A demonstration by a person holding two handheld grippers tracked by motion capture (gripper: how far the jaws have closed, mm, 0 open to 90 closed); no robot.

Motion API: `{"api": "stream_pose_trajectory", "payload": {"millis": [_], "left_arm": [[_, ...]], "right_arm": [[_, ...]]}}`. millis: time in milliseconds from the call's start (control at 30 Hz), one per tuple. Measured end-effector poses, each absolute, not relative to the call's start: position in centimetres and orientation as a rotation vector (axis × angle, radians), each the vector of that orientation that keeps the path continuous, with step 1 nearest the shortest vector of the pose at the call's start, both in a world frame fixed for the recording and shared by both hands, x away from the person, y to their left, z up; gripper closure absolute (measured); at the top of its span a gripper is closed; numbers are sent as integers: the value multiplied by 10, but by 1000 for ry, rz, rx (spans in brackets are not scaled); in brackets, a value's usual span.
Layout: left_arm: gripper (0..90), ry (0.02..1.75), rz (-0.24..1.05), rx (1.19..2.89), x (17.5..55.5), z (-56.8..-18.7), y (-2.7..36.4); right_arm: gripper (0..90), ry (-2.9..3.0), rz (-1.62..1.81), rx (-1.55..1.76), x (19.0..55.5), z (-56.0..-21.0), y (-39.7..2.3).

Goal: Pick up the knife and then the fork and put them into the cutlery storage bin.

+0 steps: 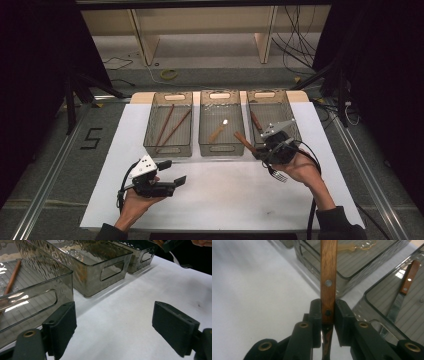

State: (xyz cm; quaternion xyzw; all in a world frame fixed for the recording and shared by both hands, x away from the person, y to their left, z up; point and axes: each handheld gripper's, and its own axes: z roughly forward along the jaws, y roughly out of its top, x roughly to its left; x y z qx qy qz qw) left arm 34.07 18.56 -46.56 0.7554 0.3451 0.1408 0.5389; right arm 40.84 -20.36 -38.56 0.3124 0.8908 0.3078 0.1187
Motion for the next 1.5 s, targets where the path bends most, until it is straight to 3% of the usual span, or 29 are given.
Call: {"api": "stream_pose_trajectory", "payload": {"millis": [1500], "left_arm": [[187,821,341,1794,341,-466,186]], "right_arm": [[777,2453,1041,1006,448,-357,-216]]}}
